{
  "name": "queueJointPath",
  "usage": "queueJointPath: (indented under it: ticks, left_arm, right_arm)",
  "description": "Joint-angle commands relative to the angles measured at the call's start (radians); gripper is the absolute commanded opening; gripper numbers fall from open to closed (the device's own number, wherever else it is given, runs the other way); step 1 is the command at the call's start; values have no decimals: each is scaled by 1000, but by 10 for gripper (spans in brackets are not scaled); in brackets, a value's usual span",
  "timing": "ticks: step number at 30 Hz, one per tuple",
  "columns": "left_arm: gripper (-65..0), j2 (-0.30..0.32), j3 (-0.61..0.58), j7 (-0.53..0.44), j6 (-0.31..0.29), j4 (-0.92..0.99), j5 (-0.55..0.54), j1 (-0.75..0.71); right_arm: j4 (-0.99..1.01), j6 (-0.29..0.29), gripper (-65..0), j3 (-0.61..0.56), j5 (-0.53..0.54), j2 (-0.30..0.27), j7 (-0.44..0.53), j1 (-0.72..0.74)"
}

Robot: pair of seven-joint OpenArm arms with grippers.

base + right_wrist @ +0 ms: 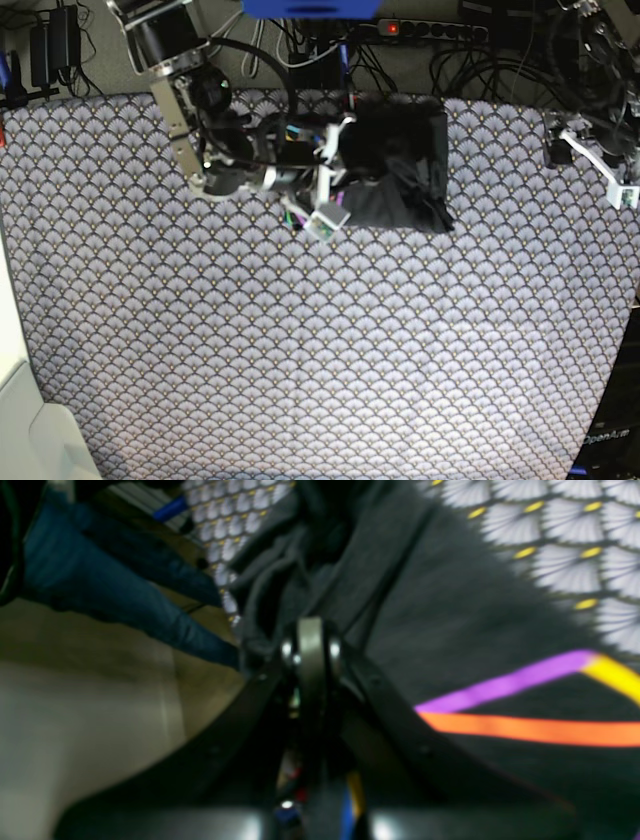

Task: Fold the T-shirt properly
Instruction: 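Press the folded end down onto the stack and open the right gripper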

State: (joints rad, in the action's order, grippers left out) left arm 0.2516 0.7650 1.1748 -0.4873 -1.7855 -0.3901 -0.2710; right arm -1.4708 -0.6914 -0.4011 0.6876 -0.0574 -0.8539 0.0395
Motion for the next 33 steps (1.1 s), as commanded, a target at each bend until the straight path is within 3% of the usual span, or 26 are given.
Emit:
queueJointPath:
  ticks: [1,12,17,22,30,33]
  left_arm:
    - [-1,15,7,-12,-3,-12,-10,3]
    - [0,13,1,-11,-4,-12,-20,-1]
    - [0,19,3,-11,-123,-10,-119,-7]
    - [0,10,1,-9,-211,-12,-132,-7]
    - [0,-11,-143,11,-211,65,-137,49]
    - [0,-50,-166,11,-211,100,-206,86]
  right_arm:
    - [-12,-7,-648,-25,27,21,23,18]
    - [-18,-7,-648,-193,25,64,18,32]
    - [-130,-7,-648,-394,24,-23,23,78]
    - [-192,-7,-644,-385,24,-83,22,86]
    - [-222,-7,-643,-307,27,-138,14,63]
    - [-215,-7,-643,-307,27,-150,14,61]
